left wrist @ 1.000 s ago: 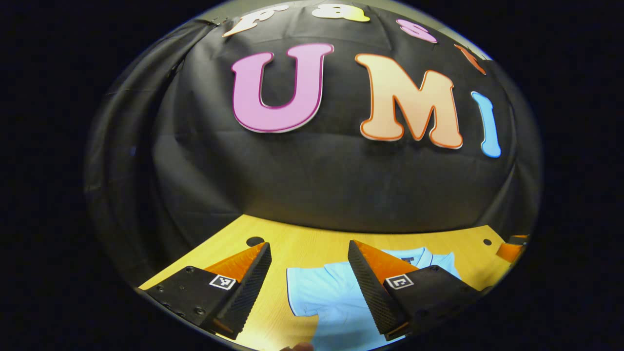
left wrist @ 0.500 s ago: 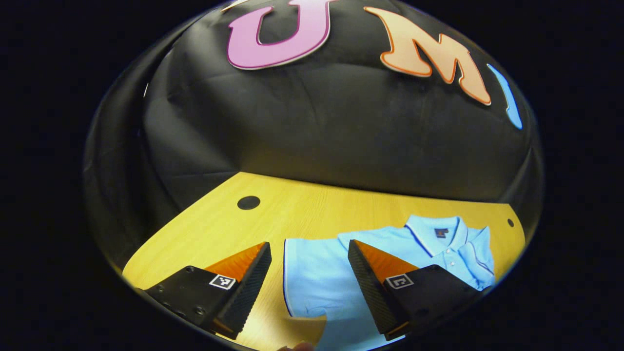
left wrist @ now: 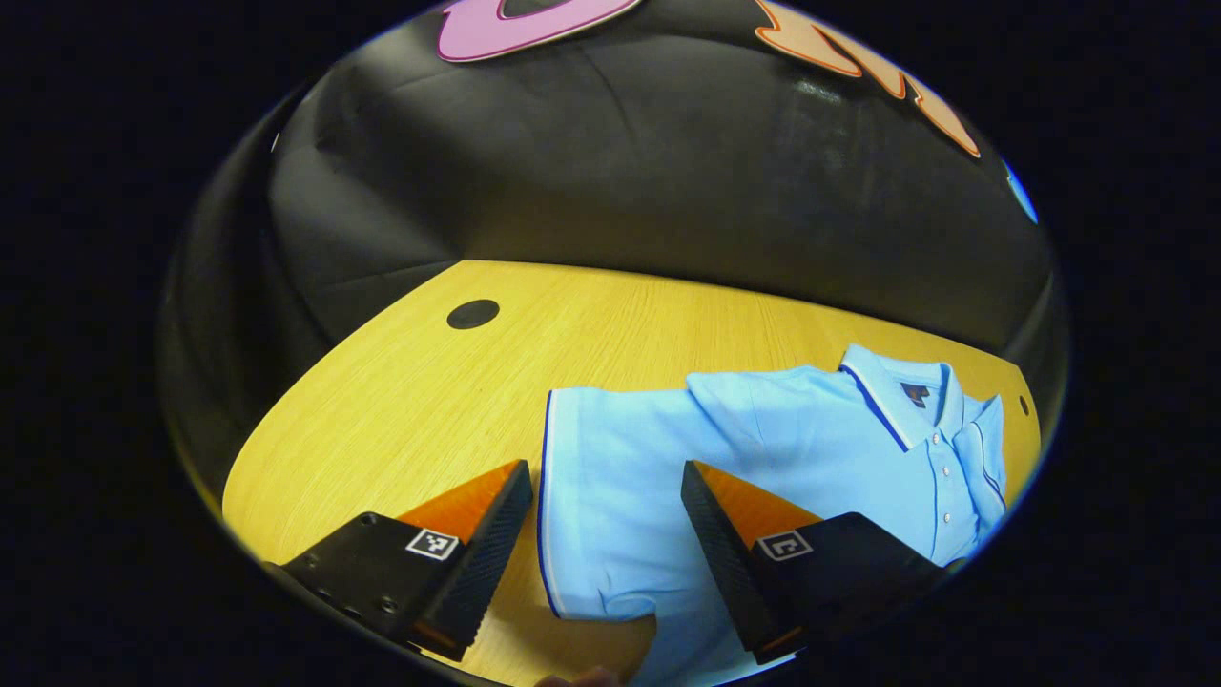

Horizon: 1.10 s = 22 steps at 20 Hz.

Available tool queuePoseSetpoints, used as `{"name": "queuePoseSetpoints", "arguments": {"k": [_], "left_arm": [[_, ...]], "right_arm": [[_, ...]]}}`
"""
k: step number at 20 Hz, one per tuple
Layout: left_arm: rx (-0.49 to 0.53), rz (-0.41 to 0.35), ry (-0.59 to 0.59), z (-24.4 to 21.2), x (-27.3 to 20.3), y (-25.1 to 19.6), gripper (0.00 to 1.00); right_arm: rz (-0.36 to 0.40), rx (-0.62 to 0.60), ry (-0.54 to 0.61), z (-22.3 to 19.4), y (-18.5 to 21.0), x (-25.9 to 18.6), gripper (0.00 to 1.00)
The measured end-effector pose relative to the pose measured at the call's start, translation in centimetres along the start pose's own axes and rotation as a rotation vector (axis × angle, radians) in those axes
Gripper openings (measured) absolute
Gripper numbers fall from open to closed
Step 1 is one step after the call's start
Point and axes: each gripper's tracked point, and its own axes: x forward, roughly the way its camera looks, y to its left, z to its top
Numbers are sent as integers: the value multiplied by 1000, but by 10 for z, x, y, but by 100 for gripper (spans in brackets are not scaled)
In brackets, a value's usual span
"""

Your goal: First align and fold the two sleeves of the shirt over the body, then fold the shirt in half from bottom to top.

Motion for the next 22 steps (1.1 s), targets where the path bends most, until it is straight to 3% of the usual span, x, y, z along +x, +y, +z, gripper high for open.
{"name": "queuePoseSetpoints", "arguments": {"k": [3, 5, 6, 7, 10, 14, 22], "left_arm": [[5, -18, 6, -1, 1, -3, 96], [5, -41, 10, -3, 5, -13, 83], [2, -52, 14, -5, 3, -17, 63], [-3, -75, 14, -5, 3, -23, 52], [-41, -84, -1, -2, 3, -28, 2], [-57, -80, 13, 2, -6, -37, 0], [9, -218, -90, 55, -50, -122, 0]], "right_arm": [[-1, 10, 3, -3, -2, -2, 96], [1, 17, 7, -4, -3, -3, 98], [2, 19, 4, -3, -3, -4, 98], [4, 19, 1, -3, -3, -5, 98], [5, 14, -4, 0, -7, -10, 96], [-8, 12, -25, 8, -18, -19, 98], [-17, 2, -69, 16, -36, -51, 95]]}}
